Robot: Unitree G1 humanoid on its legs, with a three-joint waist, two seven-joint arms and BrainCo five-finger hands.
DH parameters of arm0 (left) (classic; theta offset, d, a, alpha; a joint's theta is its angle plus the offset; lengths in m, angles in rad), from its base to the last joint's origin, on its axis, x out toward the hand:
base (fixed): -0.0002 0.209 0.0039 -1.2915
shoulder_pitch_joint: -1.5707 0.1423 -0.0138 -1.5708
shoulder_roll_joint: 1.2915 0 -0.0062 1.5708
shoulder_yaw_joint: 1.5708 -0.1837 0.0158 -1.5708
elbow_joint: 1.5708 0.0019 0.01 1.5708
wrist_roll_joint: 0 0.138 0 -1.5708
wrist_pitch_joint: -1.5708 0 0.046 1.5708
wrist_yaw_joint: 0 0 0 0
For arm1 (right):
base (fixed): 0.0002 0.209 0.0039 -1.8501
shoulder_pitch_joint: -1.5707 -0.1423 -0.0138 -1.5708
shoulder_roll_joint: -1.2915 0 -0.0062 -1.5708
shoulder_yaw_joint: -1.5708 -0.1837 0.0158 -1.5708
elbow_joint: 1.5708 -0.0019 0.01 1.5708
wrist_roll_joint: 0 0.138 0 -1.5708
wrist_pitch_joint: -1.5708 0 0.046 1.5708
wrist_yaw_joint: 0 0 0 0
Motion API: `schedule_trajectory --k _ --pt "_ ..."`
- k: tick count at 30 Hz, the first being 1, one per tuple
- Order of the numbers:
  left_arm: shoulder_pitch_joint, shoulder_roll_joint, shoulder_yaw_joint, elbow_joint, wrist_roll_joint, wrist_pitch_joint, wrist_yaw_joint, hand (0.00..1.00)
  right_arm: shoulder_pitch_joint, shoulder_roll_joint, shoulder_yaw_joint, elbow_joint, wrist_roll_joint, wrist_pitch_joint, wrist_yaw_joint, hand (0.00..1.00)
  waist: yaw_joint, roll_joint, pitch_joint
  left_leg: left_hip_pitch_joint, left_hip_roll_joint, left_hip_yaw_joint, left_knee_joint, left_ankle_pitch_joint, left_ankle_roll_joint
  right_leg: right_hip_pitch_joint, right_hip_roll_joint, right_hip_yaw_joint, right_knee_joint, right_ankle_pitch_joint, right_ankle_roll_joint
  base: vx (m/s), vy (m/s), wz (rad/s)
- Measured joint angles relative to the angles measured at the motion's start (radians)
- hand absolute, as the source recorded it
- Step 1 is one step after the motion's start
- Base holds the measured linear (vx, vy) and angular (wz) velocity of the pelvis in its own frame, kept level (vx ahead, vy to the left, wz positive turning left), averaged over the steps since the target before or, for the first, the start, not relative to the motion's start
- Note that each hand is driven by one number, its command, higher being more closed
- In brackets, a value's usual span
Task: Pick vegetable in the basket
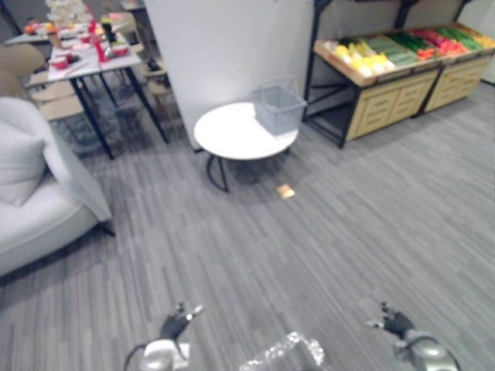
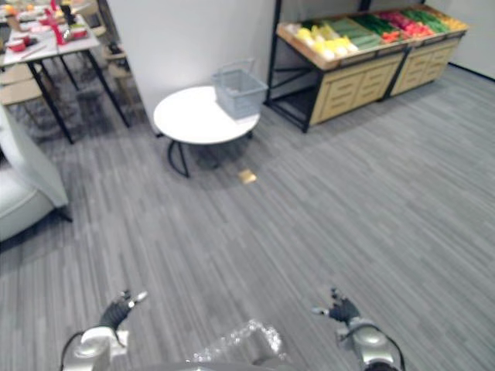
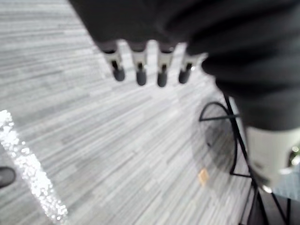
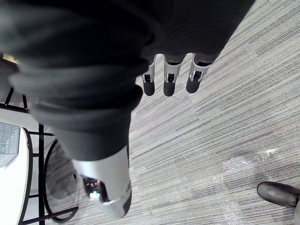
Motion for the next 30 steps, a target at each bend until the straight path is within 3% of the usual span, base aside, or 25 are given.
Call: schedule_trajectory --k 7,10,12,14,15,16,18,19,20,21,24,26,27,28,29,30 --pt "-0.002 -0.014 0.0 0.0 0.0 0.0 0.002 0.0 0.007 0.003 0.002 0.0 0.001 0.002 -0.001 0.0 -0.001 -0.006 0.001 -0.03 0.0 -0.001 0.033 -0.01 -0.004 -0.021 -0.004 -0.004 0.015 -0.004 0.0 0.0 -0.006 0.02" --pt "-0.004 -0.016 0.0 0.0 0.002 0.002 0.008 0.0 0.004 0.016 0.008 0.0 0.038 0.003 -0.004 0.0 -0.002 -0.01 0.006 -0.11 0.009 0.007 0.165 -0.087 -0.013 -0.08 -0.007 -0.004 0.101 -0.056 -0.012 -0.03 -0.029 -0.02" --pt "-0.001 -0.023 0.0 -0.001 0.001 0.002 0.013 0.0 0.016 0.016 0.018 -0.002 0.069 0.005 -0.005 0.0 -0.002 0.016 0.016 -0.206 0.086 0.082 0.397 -0.226 -0.049 -0.118 0.012 -0.01 0.204 -0.119 -0.036 -0.04 -0.069 -0.03" --pt "0.001 -0.038 0.009 -0.002 0.0 -0.003 0.013 0.0 0.042 0.003 0.055 -0.02 0.07 0.016 -0.019 0.0 -0.001 0.043 0.019 -0.269 0.164 0.117 0.591 -0.262 -0.064 -0.118 0.043 -0.004 0.219 -0.141 -0.051 0.05 -0.031 -0.08" --pt "0.001 -0.045 0.024 -0.002 0.0 -0.005 0.013 0.0 0.047 0.004 0.061 -0.019 0.072 0.019 -0.025 0.0 0.002 0.061 0.029 -0.34 0.198 0.109 0.755 -0.224 -0.062 -0.112 0.054 -0.002 0.228 -0.151 -0.049 0.11 -0.053 -0.33" --pt "0.019 -0.068 0.052 -0.003 0.0 -0.005 0.013 0.0 0.06 0.004 0.067 -0.016 0.074 0.017 -0.028 0.0 0.003 0.065 0.041 -0.44 0.22 0.069 0.958 -0.098 -0.06 -0.102 0.057 0.016 0.246 -0.16 -0.056 0.11 -0.06 -0.4" --pt "0.043 -0.086 0.069 -0.003 0.002 -0.005 0.007 0.0 0.066 0.004 0.065 0.003 0.068 0.01 -0.029 0.0 0.007 0.054 0.07 -0.498 0.224 0.066 1.08 0.01 -0.063 -0.061 0.051 0.053 0.252 -0.176 -0.067 0.19 0.004 -0.39" --pt "0.058 -0.096 0.07 -0.001 0.003 -0.004 0.005 0.0 0.071 0.004 0.052 0.011 0.061 0.01 -0.03 0.0 0.003 0.055 0.074 -0.498 0.203 0.06 1.059 -0.082 -0.068 -0.044 0.041 0.067 0.257 -0.189 -0.066 0.29 0.074 -0.36" --pt "0.067 -0.107 0.07 -0.002 0.006 -0.005 0.002 0.0 0.073 0.003 0.034 0.011 0.053 0.008 -0.03 0.0 0.003 0.054 0.076 -0.498 0.167 0.069 0.936 -0.148 -0.072 -0.035 0.029 0.084 0.27 -0.205 -0.065 0.23 0.061 -0.31" --pt "0.07 -0.11 0.07 -0.003 0.01 -0.006 0.002 0.0 0.072 0.005 0.02 0.011 0.034 0.0 -0.027 0.0 0.006 0.055 0.077 -0.5 0.151 0.089 0.815 -0.156 -0.075 -0.029 0.024 0.092 0.278 -0.219 -0.065 0.27 0.082 -0.32" --pt "0.108 -0.109 0.081 -0.03 0.009 -0.025 0.003 0.0 0.07 0.006 0.004 0.01 0.019 -0.029 -0.022 0.0 0.03 0.068 0.074 -0.484 0.134 0.123 0.467 -0.099 -0.069 0.003 0.043 0.124 0.306 -0.286 -0.064 0.24 0.112 -0.38" --pt "0.118 -0.102 0.089 -0.028 0.008 -0.025 0.002 0.0 0.067 0.009 0.006 0.005 0.019 -0.041 -0.022 0.0 0.052 0.052 0.064 -0.494 0.134 0.117 0.463 -0.073 -0.025 0.004 0.039 0.15 0.349 -0.345 -0.061 0.39 0.237 -0.59" --pt "0.128 -0.085 0.083 -0.029 0.008 -0.026 -0.003 0.0 0.073 0.03 0.007 0.006 0.019 -0.042 -0.022 0.0 0.059 0.004 0.036 -0.503 0.121 0.15 0.53 -0.068 -0.006 0.001 -0.012 0.139 0.368 -0.381 -0.031 0.59 0.282 -0.74" --pt "0.142 -0.063 0.078 -0.027 0.01 -0.032 -0.011 0.0 0.067 0.05 0.01 0.009 0.017 -0.052 -0.019 0.0 0.065 -0.034 0.026 -0.468 0.101 0.188 0.543 -0.086 0.016 -0.063 -0.081 0.07 0.564 -0.39 0.02 0.49 0.224 -0.78" --pt "0.139 -0.055 0.076 -0.016 0.01 -0.029 -0.012 0.0 0.042 0.066 0.011 0.01 0.017 -0.053 -0.019 0.0 0.063 -0.061 0.032 -0.452 0.084 0.201 0.541 -0.103 0.038 -0.137 -0.118 0.029 0.714 -0.358 0.021 0.56 0.255 -0.53" --pt "0.126 -0.05 0.069 -0.009 0.011 -0.026 -0.012 0.0 0.033 0.083 0.014 0.01 0.016 -0.058 -0.019 0.0 0.036 -0.076 0.032 -0.424 0.069 0.204 0.528 -0.128 0.059 -0.252 -0.18 -0.046 0.927 -0.258 -0.004 0.32 0.164 -0.13"
